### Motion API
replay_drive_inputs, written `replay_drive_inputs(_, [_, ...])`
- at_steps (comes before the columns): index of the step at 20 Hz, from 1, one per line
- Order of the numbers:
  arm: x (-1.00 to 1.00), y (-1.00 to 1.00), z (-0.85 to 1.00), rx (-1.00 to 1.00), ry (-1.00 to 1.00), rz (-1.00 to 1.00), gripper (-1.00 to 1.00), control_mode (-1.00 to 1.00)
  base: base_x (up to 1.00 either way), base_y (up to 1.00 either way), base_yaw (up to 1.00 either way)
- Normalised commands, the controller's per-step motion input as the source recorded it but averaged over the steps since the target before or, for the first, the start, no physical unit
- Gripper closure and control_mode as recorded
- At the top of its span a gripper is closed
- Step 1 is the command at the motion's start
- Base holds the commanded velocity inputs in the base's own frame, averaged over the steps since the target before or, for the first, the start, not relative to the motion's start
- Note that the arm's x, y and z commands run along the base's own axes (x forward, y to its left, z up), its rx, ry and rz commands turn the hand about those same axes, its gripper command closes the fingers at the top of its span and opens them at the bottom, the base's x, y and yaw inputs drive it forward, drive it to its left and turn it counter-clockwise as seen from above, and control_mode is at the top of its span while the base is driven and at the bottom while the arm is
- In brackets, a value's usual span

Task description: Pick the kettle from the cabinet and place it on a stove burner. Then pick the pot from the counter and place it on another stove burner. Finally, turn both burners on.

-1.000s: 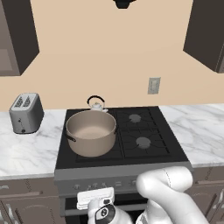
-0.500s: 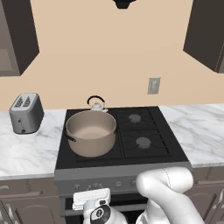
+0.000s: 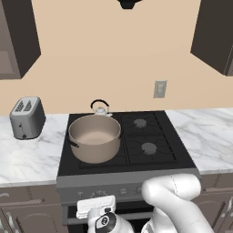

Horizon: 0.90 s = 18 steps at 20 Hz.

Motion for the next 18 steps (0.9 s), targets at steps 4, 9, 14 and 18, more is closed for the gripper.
replay_drive_inputs(4, [0.00, 0.00, 0.00, 0.00, 0.00, 0.00, 1.00, -1.00, 0.00, 0.00, 0.00])
replay_drive_inputs(9, [0.00, 0.00, 0.00, -0.05, 0.00, 0.00, 1.00, -1.00, 0.00, 0.00, 0.00])
replay_drive_inputs(14, [0.00, 0.00, 0.00, -0.12, 0.00, 0.00, 1.00, -1.00, 0.00, 0.00, 0.00])
replay_drive_inputs(18, [0.00, 0.00, 0.00, -0.16, 0.00, 0.00, 1.00, -1.00, 0.00, 0.00, 0.00])
